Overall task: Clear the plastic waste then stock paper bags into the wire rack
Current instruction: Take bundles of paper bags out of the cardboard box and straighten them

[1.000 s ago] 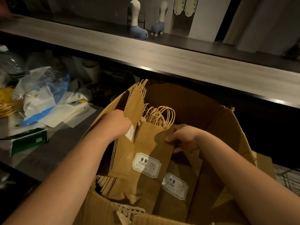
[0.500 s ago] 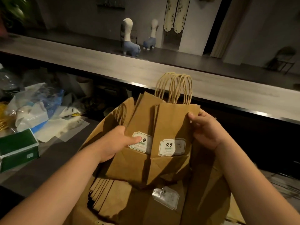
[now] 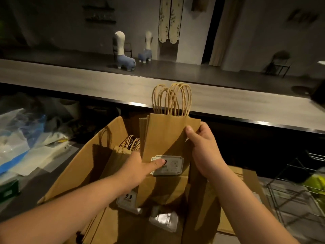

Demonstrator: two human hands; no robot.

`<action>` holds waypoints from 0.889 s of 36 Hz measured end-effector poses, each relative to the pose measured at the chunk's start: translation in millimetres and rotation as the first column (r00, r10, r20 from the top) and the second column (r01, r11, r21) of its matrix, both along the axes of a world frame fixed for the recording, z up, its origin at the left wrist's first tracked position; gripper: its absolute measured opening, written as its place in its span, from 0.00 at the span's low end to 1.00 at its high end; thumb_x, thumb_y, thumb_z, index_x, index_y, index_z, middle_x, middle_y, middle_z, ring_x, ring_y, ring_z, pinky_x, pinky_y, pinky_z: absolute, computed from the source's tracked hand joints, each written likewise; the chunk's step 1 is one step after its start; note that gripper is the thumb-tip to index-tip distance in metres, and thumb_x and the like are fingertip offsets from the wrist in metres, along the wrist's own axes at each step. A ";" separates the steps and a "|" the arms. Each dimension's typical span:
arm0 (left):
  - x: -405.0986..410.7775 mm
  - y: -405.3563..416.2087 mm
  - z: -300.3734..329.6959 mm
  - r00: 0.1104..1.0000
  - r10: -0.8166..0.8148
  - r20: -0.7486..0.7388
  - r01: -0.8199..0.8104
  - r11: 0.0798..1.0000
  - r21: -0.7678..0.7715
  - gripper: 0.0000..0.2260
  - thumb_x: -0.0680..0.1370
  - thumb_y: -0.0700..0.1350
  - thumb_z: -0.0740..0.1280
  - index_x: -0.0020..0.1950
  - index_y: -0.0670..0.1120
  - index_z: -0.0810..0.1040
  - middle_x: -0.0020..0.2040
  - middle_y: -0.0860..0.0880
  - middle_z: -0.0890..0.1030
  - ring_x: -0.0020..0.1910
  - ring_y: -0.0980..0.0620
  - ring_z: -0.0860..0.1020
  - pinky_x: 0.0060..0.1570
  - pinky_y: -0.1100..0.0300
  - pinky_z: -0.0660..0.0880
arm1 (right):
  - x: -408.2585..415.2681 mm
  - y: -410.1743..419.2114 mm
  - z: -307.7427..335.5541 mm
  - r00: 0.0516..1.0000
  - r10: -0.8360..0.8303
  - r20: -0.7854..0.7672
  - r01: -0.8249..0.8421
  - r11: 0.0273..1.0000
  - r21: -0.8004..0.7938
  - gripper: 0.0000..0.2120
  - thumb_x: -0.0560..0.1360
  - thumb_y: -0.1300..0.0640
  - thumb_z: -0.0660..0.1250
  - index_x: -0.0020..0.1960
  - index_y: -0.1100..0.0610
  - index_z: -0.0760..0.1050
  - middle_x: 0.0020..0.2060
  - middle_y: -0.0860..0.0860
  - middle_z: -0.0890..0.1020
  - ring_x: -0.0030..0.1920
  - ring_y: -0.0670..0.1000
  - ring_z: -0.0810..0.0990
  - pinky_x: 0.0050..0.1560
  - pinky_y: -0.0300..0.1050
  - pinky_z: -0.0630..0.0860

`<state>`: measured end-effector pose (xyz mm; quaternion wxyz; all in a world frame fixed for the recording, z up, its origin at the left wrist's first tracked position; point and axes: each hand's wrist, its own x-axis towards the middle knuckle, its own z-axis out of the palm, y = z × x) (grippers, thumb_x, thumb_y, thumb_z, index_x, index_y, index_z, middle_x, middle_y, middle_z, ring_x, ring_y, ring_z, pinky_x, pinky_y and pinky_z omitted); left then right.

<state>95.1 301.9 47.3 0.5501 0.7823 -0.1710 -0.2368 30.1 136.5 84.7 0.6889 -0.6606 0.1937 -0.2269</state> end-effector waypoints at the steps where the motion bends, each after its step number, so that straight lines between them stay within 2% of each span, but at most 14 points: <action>1: 5.9 -3.1 0.0 1.000 0.004 -0.001 -0.004 1.000 0.008 0.16 0.72 0.50 0.73 0.54 0.50 0.71 0.52 0.51 0.79 0.53 0.53 0.76 0.56 0.54 0.75 | -1.3 -1.8 2.3 1.000 0.004 0.019 -0.003 0.999 -0.042 0.08 0.81 0.53 0.63 0.59 0.49 0.70 0.53 0.50 0.80 0.52 0.50 0.81 0.52 0.49 0.80; 5: 19.7 -21.7 -8.2 0.999 -0.004 -0.050 0.007 0.998 0.055 0.16 0.75 0.40 0.71 0.59 0.47 0.71 0.49 0.48 0.79 0.51 0.48 0.77 0.52 0.56 0.74 | -5.6 -13.1 -3.2 0.997 0.072 0.037 -0.066 0.986 -0.154 0.16 0.79 0.57 0.65 0.63 0.48 0.64 0.54 0.49 0.77 0.53 0.48 0.80 0.51 0.42 0.79; 8: 16.6 -26.3 -35.6 0.991 -0.004 -0.134 0.027 0.986 0.167 0.16 0.76 0.32 0.65 0.59 0.46 0.66 0.45 0.47 0.76 0.50 0.47 0.74 0.54 0.56 0.71 | -6.5 -18.5 -25.5 0.969 0.182 -0.166 -0.209 0.964 -0.167 0.19 0.77 0.66 0.65 0.64 0.52 0.67 0.53 0.49 0.77 0.55 0.49 0.78 0.43 0.33 0.76; 10: 10.1 -26.4 -54.0 0.986 -0.037 -0.161 0.076 0.967 0.244 0.18 0.76 0.33 0.65 0.63 0.44 0.67 0.47 0.46 0.76 0.50 0.48 0.74 0.54 0.56 0.71 | -8.6 -22.4 -42.0 0.909 0.214 -0.359 -0.285 0.945 -0.159 0.22 0.76 0.67 0.64 0.66 0.50 0.69 0.55 0.48 0.79 0.58 0.50 0.78 0.47 0.36 0.75; 12: 5.9 -26.8 -64.8 0.987 -0.032 -0.158 0.074 0.961 0.267 0.20 0.75 0.34 0.67 0.65 0.43 0.67 0.46 0.47 0.76 0.48 0.50 0.74 0.50 0.58 0.71 | -9.7 -25.3 -50.3 0.859 0.206 -0.470 -0.306 0.941 -0.147 0.22 0.77 0.66 0.64 0.66 0.49 0.69 0.55 0.48 0.79 0.57 0.49 0.77 0.51 0.42 0.76; 17: 4.3 -40.2 -67.5 0.983 0.042 -0.179 -0.010 0.984 0.176 0.11 0.76 0.32 0.65 0.52 0.47 0.71 0.44 0.45 0.76 0.43 0.50 0.75 0.39 0.60 0.71 | -9.4 -30.0 -50.4 0.952 0.086 -0.294 -0.154 0.964 -0.218 0.16 0.78 0.64 0.63 0.59 0.45 0.73 0.52 0.44 0.80 0.54 0.46 0.79 0.51 0.41 0.78; 19: 9.7 -41.2 -76.3 0.983 0.083 -0.166 -0.050 0.979 0.196 0.13 0.76 0.32 0.64 0.57 0.46 0.71 0.47 0.43 0.77 0.46 0.47 0.75 0.43 0.58 0.73 | -7.0 -31.4 -55.6 0.938 0.091 -0.334 -0.183 0.950 -0.254 0.17 0.78 0.62 0.64 0.63 0.46 0.71 0.54 0.44 0.79 0.56 0.46 0.77 0.52 0.41 0.76; 21: 10.5 -38.6 -83.7 0.986 0.071 -0.152 -0.034 0.971 0.237 0.19 0.76 0.33 0.64 0.66 0.45 0.69 0.54 0.43 0.77 0.53 0.43 0.75 0.56 0.51 0.74 | -5.1 -32.5 -60.1 0.869 0.126 -0.478 -0.286 0.916 -0.279 0.20 0.77 0.59 0.65 0.66 0.46 0.68 0.56 0.45 0.77 0.56 0.48 0.76 0.54 0.43 0.74; 23: 8.9 -37.1 -88.7 0.989 0.052 -0.135 -0.015 0.964 0.264 0.21 0.76 0.35 0.65 0.67 0.46 0.68 0.55 0.44 0.77 0.55 0.43 0.75 0.60 0.50 0.73 | -4.1 -34.6 -63.2 0.818 0.122 -0.563 -0.331 0.900 -0.286 0.21 0.76 0.57 0.66 0.66 0.46 0.67 0.57 0.47 0.77 0.56 0.49 0.76 0.54 0.46 0.75; 26: 8.5 -39.0 -77.6 0.996 0.046 -0.082 -0.026 0.971 0.237 0.16 0.76 0.35 0.65 0.63 0.44 0.70 0.46 0.45 0.78 0.44 0.47 0.76 0.45 0.58 0.74 | -6.1 -34.1 -58.9 0.868 0.069 -0.493 -0.264 0.903 -0.338 0.18 0.77 0.59 0.64 0.65 0.48 0.67 0.56 0.47 0.76 0.51 0.46 0.74 0.49 0.42 0.73; 28: 12.4 -42.1 -57.7 0.999 0.035 0.023 -0.039 0.980 0.195 0.10 0.77 0.36 0.67 0.57 0.43 0.74 0.37 0.47 0.78 0.35 0.52 0.74 0.30 0.65 0.70 | -10.5 -33.2 -50.4 0.935 0.012 -0.354 -0.152 0.916 -0.371 0.14 0.78 0.59 0.65 0.61 0.48 0.68 0.53 0.45 0.77 0.46 0.42 0.75 0.44 0.38 0.75; 29: 14.8 -41.9 -44.3 0.996 0.025 0.089 -0.040 0.984 0.174 0.07 0.77 0.39 0.68 0.54 0.43 0.76 0.36 0.49 0.78 0.33 0.53 0.75 0.28 0.67 0.69 | -12.2 -31.2 -43.0 0.962 -0.019 -0.272 -0.084 0.929 -0.361 0.12 0.78 0.59 0.66 0.58 0.47 0.69 0.51 0.45 0.78 0.45 0.41 0.76 0.42 0.36 0.76; 30: 15.7 -42.0 -30.3 0.987 0.013 0.161 -0.035 0.990 0.135 0.06 0.77 0.41 0.69 0.53 0.44 0.77 0.37 0.50 0.79 0.36 0.53 0.77 0.30 0.69 0.71 | -15.3 -30.6 -33.8 0.982 -0.048 -0.184 -0.018 0.940 -0.341 0.10 0.78 0.58 0.66 0.55 0.48 0.69 0.49 0.45 0.79 0.45 0.41 0.78 0.41 0.34 0.78; 32: 13.7 -43.5 -3.5 0.959 -0.007 0.282 0.002 1.000 0.019 0.10 0.76 0.43 0.70 0.56 0.48 0.76 0.47 0.51 0.83 0.47 0.53 0.81 0.44 0.62 0.77 | -21.4 -31.5 -11.7 0.997 -0.072 -0.021 0.063 0.957 -0.284 0.07 0.79 0.57 0.67 0.52 0.50 0.70 0.48 0.48 0.81 0.47 0.43 0.82 0.45 0.39 0.81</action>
